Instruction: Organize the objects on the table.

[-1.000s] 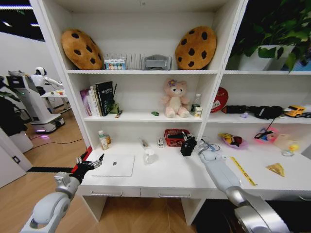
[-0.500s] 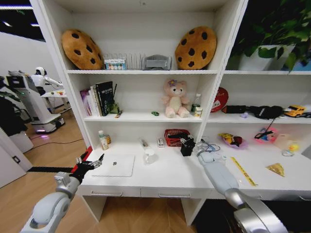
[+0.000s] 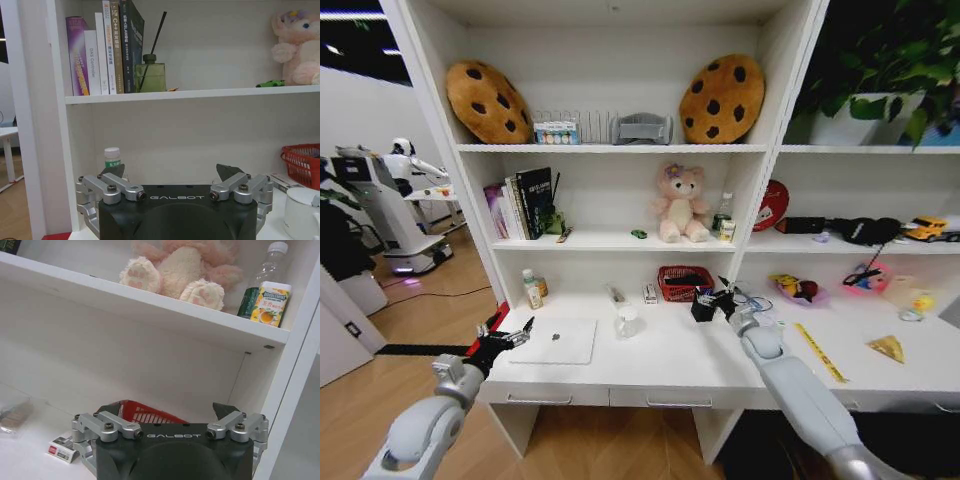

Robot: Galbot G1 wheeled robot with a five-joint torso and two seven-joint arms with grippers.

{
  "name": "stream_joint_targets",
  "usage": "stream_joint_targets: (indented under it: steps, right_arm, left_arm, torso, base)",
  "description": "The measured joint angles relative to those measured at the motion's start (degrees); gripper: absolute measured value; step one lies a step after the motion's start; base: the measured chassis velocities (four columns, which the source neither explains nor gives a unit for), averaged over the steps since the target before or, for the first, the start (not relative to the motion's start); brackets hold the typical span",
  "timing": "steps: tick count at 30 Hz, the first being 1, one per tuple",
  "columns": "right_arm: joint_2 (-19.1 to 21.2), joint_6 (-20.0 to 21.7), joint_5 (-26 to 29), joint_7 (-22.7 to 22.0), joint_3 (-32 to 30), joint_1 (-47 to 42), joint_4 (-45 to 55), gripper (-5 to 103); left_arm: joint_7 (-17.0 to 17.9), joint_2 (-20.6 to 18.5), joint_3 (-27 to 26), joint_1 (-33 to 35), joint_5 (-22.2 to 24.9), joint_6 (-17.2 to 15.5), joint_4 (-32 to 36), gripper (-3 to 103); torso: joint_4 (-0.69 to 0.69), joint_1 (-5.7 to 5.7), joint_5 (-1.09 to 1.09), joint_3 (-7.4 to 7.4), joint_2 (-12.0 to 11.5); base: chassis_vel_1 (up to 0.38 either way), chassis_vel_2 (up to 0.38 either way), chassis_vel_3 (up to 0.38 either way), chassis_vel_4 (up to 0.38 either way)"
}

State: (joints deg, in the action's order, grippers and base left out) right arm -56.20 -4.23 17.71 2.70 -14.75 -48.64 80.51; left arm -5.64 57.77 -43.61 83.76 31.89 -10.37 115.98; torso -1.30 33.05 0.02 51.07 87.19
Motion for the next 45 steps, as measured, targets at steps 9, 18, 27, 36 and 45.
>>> stream_joint_targets:
  steps: [9, 18, 27, 36, 45]
  right_arm:
    - [1.6, 18.6, -0.3, -12.9, -7.7, -16.7, 26.1, 100]
    - [-0.3, 25.5, 1.7, -24.6, -11.0, -28.6, 39.6, 100]
    - [-3.2, 15.6, -2.4, -8.6, -25.6, -47.2, 44.1, 100]
    - [-1.2, -0.4, 3.1, 10.4, -37.2, -50.5, 32.9, 100]
    - [-2.8, -5.2, 6.6, 4.8, -38.5, -52.8, 30.1, 100]
  left_arm:
    - [0.0, 0.0, 0.0, 0.0, 0.0, 0.0, 0.0, 100]
    - [0.0, 0.0, 0.0, 0.0, 0.0, 0.0, 0.0, 100]
    - [0.0, 0.0, 0.0, 0.0, 0.0, 0.0, 0.0, 100]
    - [0.0, 0.0, 0.0, 0.0, 0.0, 0.0, 0.0, 100]
    - [0.0, 0.0, 0.0, 0.0, 0.0, 0.0, 0.0, 100]
  torso:
    - [-0.02, -0.01, -0.01, -0.01, 0.0]
    - [-0.01, -0.01, -0.03, 0.0, 0.0]
    - [-0.03, -0.01, -0.02, 0.0, 0.0]
    - [-0.01, 0.0, 0.0, 0.0, 0.0]
    - [-0.01, 0.0, -0.02, 0.01, 0.0]
  base:
    - [0.0, 0.0, 0.0, 0.0]
    - [0.0, 0.0, 0.0, 0.0]
    - [0.0, 0.0, 0.0, 0.0]
    - [0.0, 0.0, 0.0, 0.0]
    - [0.0, 0.0, 0.0, 0.0]
